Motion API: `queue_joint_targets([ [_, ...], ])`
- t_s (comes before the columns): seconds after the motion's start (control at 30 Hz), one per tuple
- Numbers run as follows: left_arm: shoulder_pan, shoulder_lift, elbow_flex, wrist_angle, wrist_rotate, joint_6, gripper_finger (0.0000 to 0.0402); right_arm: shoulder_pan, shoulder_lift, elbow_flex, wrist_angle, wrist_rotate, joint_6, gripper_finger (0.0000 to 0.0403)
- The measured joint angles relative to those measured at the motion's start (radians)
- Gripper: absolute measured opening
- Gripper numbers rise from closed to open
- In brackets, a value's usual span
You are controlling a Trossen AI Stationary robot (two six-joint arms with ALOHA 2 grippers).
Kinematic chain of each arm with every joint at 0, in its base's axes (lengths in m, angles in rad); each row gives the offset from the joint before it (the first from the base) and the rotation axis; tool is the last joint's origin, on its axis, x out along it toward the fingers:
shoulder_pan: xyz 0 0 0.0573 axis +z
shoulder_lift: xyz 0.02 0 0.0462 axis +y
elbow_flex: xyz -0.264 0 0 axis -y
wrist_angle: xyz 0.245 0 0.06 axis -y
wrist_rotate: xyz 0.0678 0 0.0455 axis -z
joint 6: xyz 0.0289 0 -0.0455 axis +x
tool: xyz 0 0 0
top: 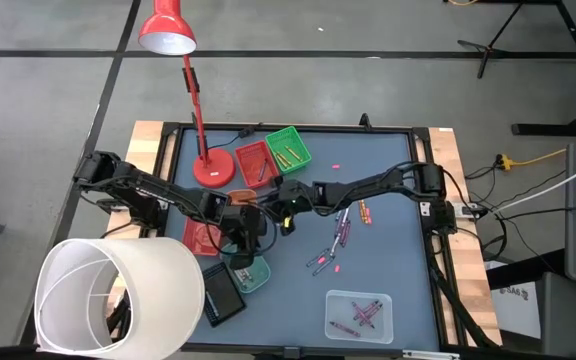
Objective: Sort crayons
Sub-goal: Put the light blue crayon into the black basket
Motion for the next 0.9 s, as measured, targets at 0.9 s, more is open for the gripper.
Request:
queue_joint_targets([
  [0.9, 0.003, 0.0, 0.0, 0.41, -0.364, 0.249, 0.0109, -0.003, -0.476, 0.0, -0.927, 0.083, 0.183, 0.0108],
])
